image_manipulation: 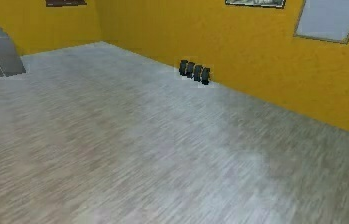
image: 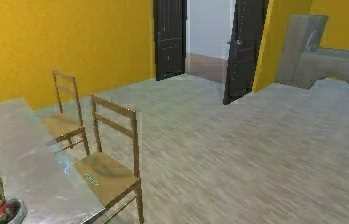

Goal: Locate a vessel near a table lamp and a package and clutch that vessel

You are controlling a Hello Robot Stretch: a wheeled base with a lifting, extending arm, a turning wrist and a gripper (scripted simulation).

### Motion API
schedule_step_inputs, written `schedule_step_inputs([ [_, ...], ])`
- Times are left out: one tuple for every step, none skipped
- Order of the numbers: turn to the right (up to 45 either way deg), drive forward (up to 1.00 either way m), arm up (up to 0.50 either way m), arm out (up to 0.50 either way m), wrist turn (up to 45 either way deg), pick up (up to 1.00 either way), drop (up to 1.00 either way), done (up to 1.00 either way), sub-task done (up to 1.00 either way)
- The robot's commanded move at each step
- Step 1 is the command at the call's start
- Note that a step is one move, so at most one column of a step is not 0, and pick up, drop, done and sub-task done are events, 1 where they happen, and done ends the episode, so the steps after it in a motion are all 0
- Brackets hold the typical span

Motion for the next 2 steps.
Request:
schedule_step_inputs([
  [45.0, 0.0, 0.0, 0.0, 0.0, 0.0, 0.0, 0.0, 0.0],
  [45.0, 0.0, 0.0, 0.0, 0.0, 0.0, 0.0, 0.0, 0.0],
])
